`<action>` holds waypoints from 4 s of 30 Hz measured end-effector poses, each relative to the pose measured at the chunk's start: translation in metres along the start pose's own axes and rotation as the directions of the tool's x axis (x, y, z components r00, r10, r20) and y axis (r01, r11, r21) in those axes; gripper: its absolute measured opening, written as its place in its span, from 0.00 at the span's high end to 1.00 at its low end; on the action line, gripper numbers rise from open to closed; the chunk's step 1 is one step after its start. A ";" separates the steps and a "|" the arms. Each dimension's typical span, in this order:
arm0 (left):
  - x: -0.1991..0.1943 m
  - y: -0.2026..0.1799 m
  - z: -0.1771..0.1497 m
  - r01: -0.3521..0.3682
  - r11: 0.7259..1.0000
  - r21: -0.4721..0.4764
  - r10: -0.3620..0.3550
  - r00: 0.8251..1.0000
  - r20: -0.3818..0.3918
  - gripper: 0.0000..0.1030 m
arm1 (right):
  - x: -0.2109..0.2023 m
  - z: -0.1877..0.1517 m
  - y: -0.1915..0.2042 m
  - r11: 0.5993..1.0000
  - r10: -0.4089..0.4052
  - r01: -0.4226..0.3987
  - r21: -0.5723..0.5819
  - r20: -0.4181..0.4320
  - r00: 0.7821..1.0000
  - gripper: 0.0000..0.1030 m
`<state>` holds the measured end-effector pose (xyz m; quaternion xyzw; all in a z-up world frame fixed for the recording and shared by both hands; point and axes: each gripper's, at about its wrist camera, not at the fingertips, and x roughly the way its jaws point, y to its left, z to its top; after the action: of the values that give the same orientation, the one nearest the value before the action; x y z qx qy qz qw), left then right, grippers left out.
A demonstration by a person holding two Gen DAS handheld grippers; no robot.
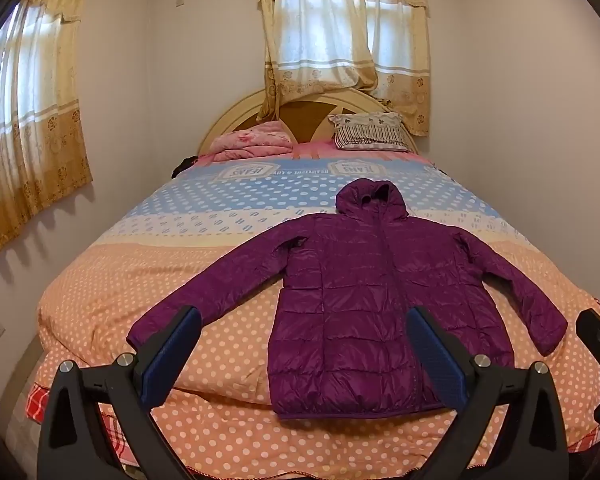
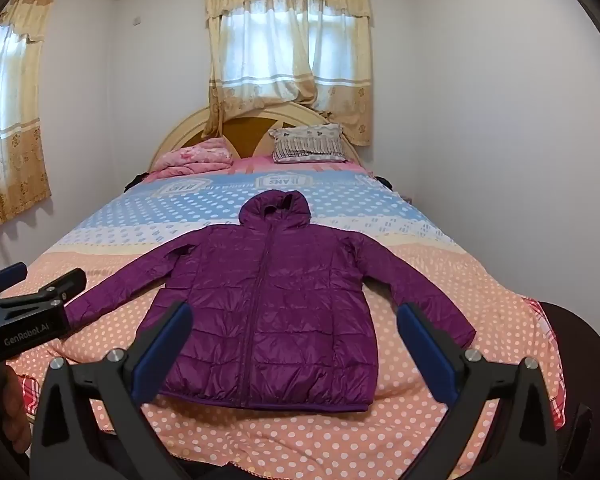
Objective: Fold large clothes
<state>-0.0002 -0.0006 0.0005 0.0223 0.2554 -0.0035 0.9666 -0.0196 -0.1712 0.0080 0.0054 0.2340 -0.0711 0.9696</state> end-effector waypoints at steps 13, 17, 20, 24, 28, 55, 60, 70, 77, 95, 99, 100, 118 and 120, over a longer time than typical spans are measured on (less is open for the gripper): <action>-0.004 0.007 0.001 -0.003 0.999 -0.042 0.004 1.000 0.009 0.01 | 0.001 0.001 -0.006 1.000 0.002 -0.002 0.006 0.005 1.000 0.00; -0.003 0.009 0.001 -0.003 0.999 -0.051 0.003 1.000 0.003 0.01 | 0.003 -0.001 -0.003 1.000 -0.002 0.002 0.006 0.003 1.000 0.00; -0.002 0.011 0.002 -0.006 0.998 -0.055 0.006 1.000 0.002 0.01 | 0.003 -0.002 -0.003 1.000 -0.004 0.004 0.006 0.003 1.000 0.00; -0.001 0.010 0.001 -0.009 0.998 -0.057 0.009 1.000 0.004 0.01 | 0.003 -0.002 -0.003 1.000 -0.003 0.003 0.007 0.003 1.000 0.00; -0.001 0.010 0.000 -0.010 0.998 -0.061 0.010 1.000 0.005 0.01 | 0.004 -0.002 -0.002 1.000 -0.004 0.004 0.005 0.002 1.000 0.00; 0.002 0.012 0.000 -0.011 0.998 -0.070 0.011 1.000 0.004 0.01 | 0.008 -0.010 -0.003 1.000 -0.002 0.002 0.007 -0.009 1.000 0.00; 0.002 0.012 0.000 -0.010 0.998 -0.070 0.010 1.000 0.003 0.01 | 0.009 -0.010 -0.003 1.000 -0.001 0.001 0.006 -0.010 1.000 0.00; 0.003 0.013 0.000 -0.009 0.997 -0.074 0.009 1.000 0.005 0.01 | 0.009 -0.009 -0.003 1.000 -0.002 0.002 0.006 -0.011 1.000 0.00; 0.005 0.013 -0.002 -0.009 0.997 -0.077 0.009 1.000 0.002 0.01 | 0.010 -0.010 -0.002 1.000 -0.001 0.001 0.006 -0.013 1.000 0.00; 0.011 0.013 -0.008 -0.005 0.997 -0.081 0.004 1.000 -0.011 0.01 | 0.017 -0.018 0.001 1.000 0.004 -0.003 0.009 -0.028 1.000 0.00; 0.019 0.015 -0.010 -0.007 0.997 -0.077 0.005 1.000 -0.027 0.01 | 0.025 -0.020 -0.002 1.000 0.003 -0.003 0.014 -0.042 0.999 0.00; 0.022 0.017 -0.010 -0.007 0.997 -0.078 0.004 0.999 -0.033 0.01 | 0.028 -0.019 -0.005 1.000 0.006 -0.005 0.022 -0.049 0.999 0.00; 0.166 -0.011 -0.014 0.003 1.000 -0.017 -0.005 0.985 -0.173 0.01 | 0.149 -0.062 -0.130 0.969 -0.081 0.143 0.202 -0.287 0.955 0.00; 0.183 -0.019 -0.014 -0.004 1.000 0.003 0.004 0.984 -0.177 0.01 | 0.159 -0.068 -0.155 0.954 -0.133 0.207 0.217 -0.312 0.941 0.00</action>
<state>0.1514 -0.0186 -0.1026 0.0243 0.3400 0.0000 0.9401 0.0673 -0.3426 -0.1215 0.1157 0.3642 -0.1821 0.9060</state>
